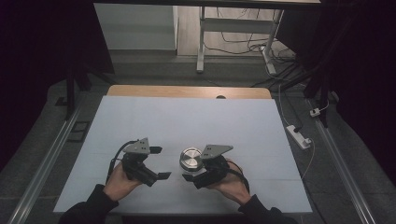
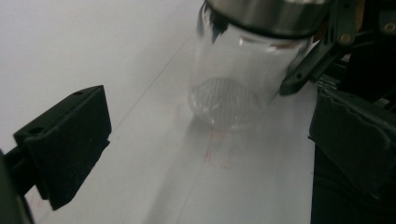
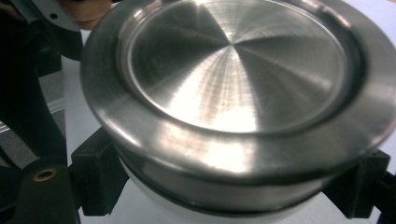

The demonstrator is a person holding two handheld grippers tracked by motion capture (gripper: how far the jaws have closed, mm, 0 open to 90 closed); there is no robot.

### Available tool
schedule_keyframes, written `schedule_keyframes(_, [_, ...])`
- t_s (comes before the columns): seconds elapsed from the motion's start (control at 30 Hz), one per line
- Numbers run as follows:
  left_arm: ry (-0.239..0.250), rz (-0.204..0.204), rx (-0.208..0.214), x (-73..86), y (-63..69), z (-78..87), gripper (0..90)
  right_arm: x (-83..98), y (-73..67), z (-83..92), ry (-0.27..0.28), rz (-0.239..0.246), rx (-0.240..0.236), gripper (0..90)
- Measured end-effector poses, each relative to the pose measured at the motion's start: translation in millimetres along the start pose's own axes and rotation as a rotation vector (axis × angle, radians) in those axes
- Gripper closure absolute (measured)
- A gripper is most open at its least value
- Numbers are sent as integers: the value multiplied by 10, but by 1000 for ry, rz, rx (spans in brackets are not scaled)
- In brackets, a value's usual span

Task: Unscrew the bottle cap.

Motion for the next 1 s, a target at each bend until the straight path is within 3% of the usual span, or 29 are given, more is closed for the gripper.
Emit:
schedule_keyframes(0.17, [4, -60, 61, -139, 11, -84, 0, 9, -33, -10, -5, 17, -23, 146])
schedule_keyframes(0.2, [1, -100, 102, -206, 38, -140, 1, 13, -41, -14, -5, 24, -29, 145])
schedule_keyframes(0.3, [-19, -164, 162, -283, 84, -231, 1, 18, -74, -22, -10, 34, -49, 146])
schedule_keyframes(0.5, [-78, -270, 247, -358, 149, -344, 27, 32, -118, -24, -18, 86, -88, 146])
schedule_keyframes(0.57, [-80, -282, 260, -369, 163, -348, 38, 29, -140, -19, -18, 90, -101, 146])
schedule_keyframes(0.67, [-82, -334, 315, -413, 230, -353, 74, 18, -174, -10, -13, 95, -123, 146])
schedule_keyframes(0.7, [-82, -334, 315, -413, 230, -353, 99, 13, -183, -10, -10, 101, -129, 146])
schedule_keyframes(0.73, [-81, -367, 329, -427, 262, -357, 146, 10, -191, -9, -8, 107, -134, 145])
schedule_keyframes(0.8, [-69, -374, 327, -440, 269, -364, 184, 4, -207, -3, -6, 112, -137, 145])
schedule_keyframes(0.9, [-45, -347, 306, -441, 250, -372, 186, 0, -192, 5, -3, 110, -132, 146])
schedule_keyframes(1.0, [-48, -303, 238, -448, 215, -407, 188, 5, -142, -14, -15, 86, -93, 145])
Point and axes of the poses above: each handheld gripper's, and its own axes: z roughly backward along the jaws, x roughly out of its underside, y roughly to its right, the point moved 9 cm from there along -z, roughly forward along the jaws, and after that the axes turned 4 degrees about x, right-handed, at the moved point
